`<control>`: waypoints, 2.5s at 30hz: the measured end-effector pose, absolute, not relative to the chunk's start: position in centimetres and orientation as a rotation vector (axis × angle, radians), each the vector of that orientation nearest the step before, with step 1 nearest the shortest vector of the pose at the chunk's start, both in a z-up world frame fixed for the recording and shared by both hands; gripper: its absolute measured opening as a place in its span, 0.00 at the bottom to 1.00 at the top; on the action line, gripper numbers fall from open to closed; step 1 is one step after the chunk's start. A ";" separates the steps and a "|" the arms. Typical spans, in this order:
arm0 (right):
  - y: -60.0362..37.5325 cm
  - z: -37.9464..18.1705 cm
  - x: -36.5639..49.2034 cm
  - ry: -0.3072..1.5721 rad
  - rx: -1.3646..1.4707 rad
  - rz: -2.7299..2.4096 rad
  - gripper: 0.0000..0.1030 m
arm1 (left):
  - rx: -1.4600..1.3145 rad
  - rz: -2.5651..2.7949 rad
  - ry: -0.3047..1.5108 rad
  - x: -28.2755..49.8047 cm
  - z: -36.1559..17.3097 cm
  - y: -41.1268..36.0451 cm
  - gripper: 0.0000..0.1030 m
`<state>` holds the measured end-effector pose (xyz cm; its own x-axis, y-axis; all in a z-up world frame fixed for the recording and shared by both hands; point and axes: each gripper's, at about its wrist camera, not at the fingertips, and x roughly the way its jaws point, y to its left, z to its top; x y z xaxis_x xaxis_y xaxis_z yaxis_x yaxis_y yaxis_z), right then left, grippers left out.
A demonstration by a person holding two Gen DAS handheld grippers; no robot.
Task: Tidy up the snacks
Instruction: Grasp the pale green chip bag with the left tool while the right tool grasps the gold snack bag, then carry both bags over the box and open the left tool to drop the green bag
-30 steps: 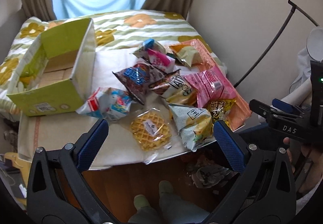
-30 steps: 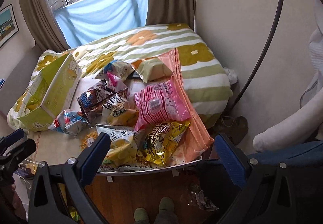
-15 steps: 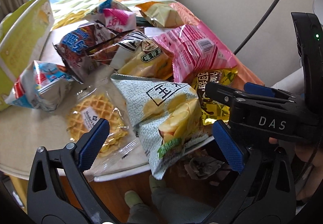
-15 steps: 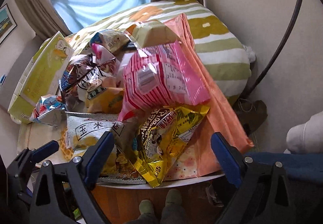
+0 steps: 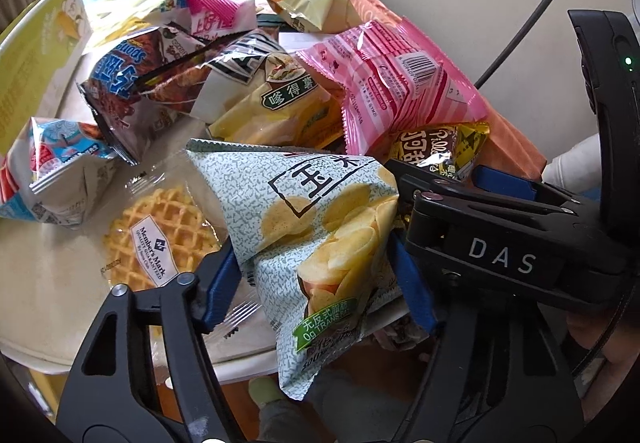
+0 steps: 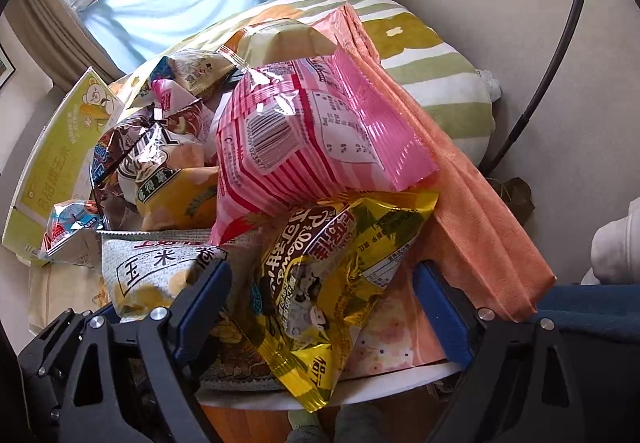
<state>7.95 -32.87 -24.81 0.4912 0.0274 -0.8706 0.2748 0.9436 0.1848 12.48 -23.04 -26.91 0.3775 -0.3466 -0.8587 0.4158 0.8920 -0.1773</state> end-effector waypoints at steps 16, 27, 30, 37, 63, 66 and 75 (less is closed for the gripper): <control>-32.0 -26.2 8.6 1.103 0.311 -0.176 0.55 | 0.097 -0.502 1.059 12.2 -26.8 -23.1 0.52; -33.1 -23.8 7.2 1.044 0.370 -0.171 0.47 | 0.084 -0.509 1.015 10.9 -24.7 -22.2 0.49; -33.0 -22.7 6.8 1.029 0.373 -0.170 0.46 | 0.075 -0.503 0.997 10.7 -23.4 -21.8 0.49; -32.4 -20.2 6.1 1.000 0.382 -0.154 0.45 | 0.055 -0.476 0.957 10.4 -20.5 -20.4 0.49; -22.3 -6.9 13.6 0.755 0.213 0.179 0.45 | -0.111 -0.155 0.710 17.0 -8.2 -3.3 0.49; -18.5 -6.1 15.6 0.737 0.191 0.221 0.45 | -0.127 -0.123 0.712 19.0 -7.7 1.3 0.49; -6.8 -7.4 21.9 0.785 0.160 0.321 0.45 | -0.157 -0.067 0.793 25.1 -9.2 13.6 0.49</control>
<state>21.91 -6.85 -7.43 0.6620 0.3416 -0.6672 -0.2239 0.9396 0.2589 25.14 13.59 -9.23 0.7001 -0.1187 -0.7041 0.0005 0.9862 -0.1657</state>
